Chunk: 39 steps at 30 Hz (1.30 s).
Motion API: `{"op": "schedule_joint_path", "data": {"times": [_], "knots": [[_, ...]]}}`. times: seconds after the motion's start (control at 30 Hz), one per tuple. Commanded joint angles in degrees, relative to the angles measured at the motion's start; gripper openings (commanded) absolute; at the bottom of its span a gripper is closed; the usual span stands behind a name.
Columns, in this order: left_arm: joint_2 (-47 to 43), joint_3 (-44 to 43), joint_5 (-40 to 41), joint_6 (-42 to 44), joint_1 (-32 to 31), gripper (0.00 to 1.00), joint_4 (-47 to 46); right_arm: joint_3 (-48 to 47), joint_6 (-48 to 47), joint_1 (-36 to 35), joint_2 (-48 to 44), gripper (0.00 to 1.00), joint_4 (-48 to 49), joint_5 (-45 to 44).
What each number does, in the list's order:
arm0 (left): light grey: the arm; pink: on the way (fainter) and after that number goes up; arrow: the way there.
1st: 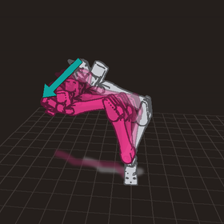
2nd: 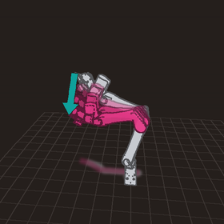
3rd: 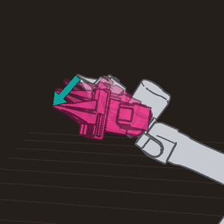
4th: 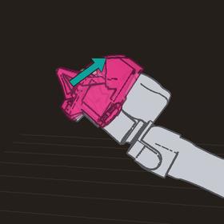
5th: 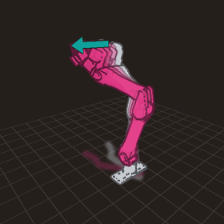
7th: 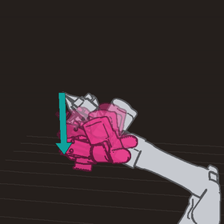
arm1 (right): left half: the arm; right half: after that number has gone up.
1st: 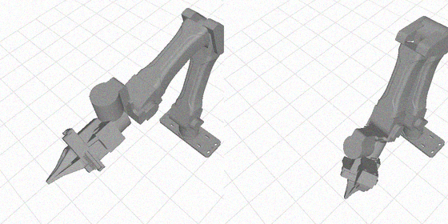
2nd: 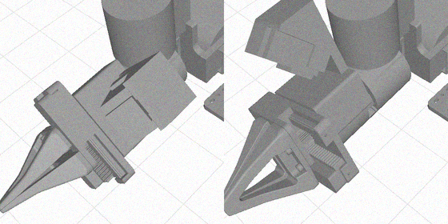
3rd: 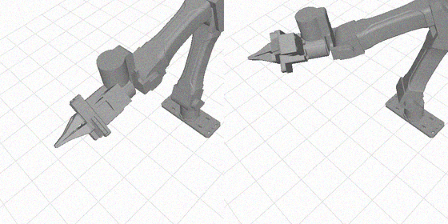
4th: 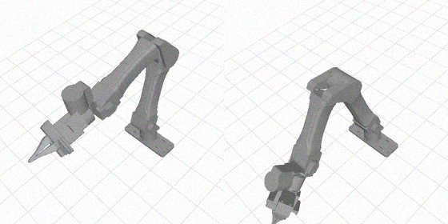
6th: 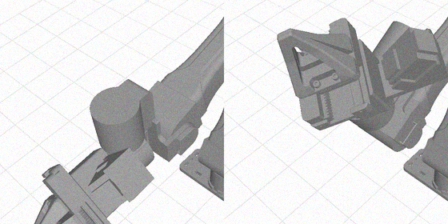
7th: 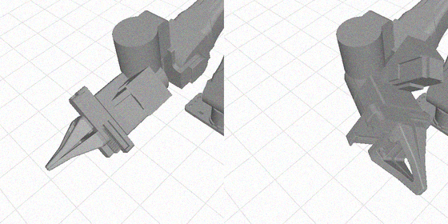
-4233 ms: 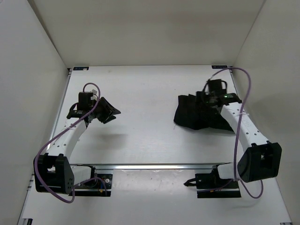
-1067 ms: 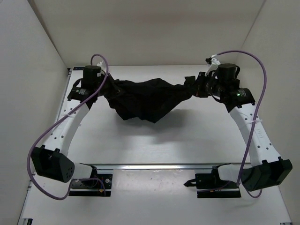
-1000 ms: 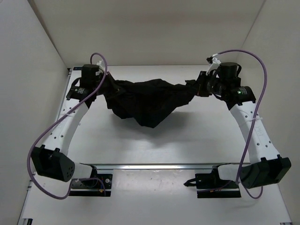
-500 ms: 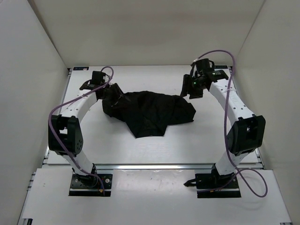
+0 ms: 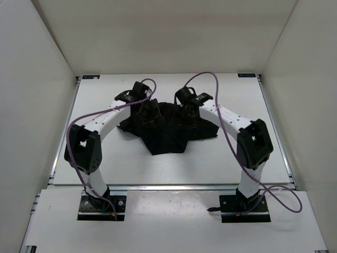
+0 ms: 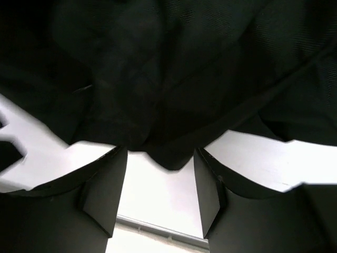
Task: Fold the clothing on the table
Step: Flatten the skirt out
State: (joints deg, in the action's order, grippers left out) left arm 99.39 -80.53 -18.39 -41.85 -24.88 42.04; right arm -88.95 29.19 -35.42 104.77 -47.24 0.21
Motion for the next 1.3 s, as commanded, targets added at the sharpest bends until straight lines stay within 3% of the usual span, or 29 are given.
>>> {"op": "schedule_joint_path", "data": {"times": [0.0, 0.23, 0.27, 0.3, 0.33, 0.37, 0.4, 0.43, 0.47, 0.63, 0.77, 0.83, 1.03, 1.23, 1.27], "knots": [[3.0, -0.2, 7.9, 1.1, -1.0, 0.63, 3.0, -1.4, 4.7, -0.5, 4.3, 0.52, 0.6, -4.6], [8.4, 4.9, 13.2, 1.5, -0.8, 0.67, 0.4, -1.8, 6.1, -2.3, 10.8, 0.53, -2.7, -8.1], [8.8, 4.9, 13.6, 1.7, -0.5, 0.67, 0.3, -1.7, 6.1, -2.2, 10.9, 0.49, -2.1, -7.9], [10.5, 5.0, 13.5, 1.9, -0.5, 0.65, 0.2, -1.8, 5.5, -2.4, 11.6, 0.31, -1.8, -7.8], [11.5, 4.8, 12.4, 2.3, -0.1, 0.57, 0.1, -1.7, 5.4, -2.3, 12.3, 0.06, -2.1, -7.6], [11.9, 4.8, 11.5, 2.6, 0.4, 0.3, -0.4, -1.9, 5.2, -2.6, 12.2, 0.01, -2.6, -7.9], [12.0, 4.9, 11.0, 2.4, 0.4, 0.14, -0.8, -2.4, 5.0, -2.6, 11.9, 0.0, -2.9, -7.9], [11.4, 5.4, 10.3, 2.6, 0.5, 0.0, -1.3, -2.1, 4.4, -2.7, 11.5, 0.0, -3.2, -7.5], [10.7, 5.9, 9.7, 2.6, 0.5, 0.0, -1.9, -2.2, 3.7, -2.7, 10.5, 0.0, -3.1, -6.6], [3.7, 7.5, 5.4, 3.1, 3.9, 0.0, -3.5, 2.4, -0.1, 0.3, -1.9, 0.0, -0.8, -1.1], [-1.7, 7.3, 0.7, 2.6, 8.5, 0.0, -3.1, 8.1, -2.3, 7.4, -12.7, 0.0, 4.3, 10.9], [-1.7, 5.9, 0.3, 2.9, 8.5, 0.0, -2.6, 8.7, -1.9, 8.0, -14.0, 0.0, 3.7, 10.9], [-0.8, 5.6, 1.3, -1.4, 2.4, 0.46, -6.1, 14.1, -0.6, 4.6, -12.6, 0.0, 6.2, 10.3], [0.1, 5.9, 3.6, -4.1, -0.4, 0.52, -8.9, 19.7, 0.7, 3.8, -11.9, 0.0, 10.1, 11.2], [0.1, 6.2, 4.1, -4.2, -0.6, 0.58, -9.4, 20.5, 0.8, 4.0, -12.2, 0.0, 10.3, 10.8]]}}
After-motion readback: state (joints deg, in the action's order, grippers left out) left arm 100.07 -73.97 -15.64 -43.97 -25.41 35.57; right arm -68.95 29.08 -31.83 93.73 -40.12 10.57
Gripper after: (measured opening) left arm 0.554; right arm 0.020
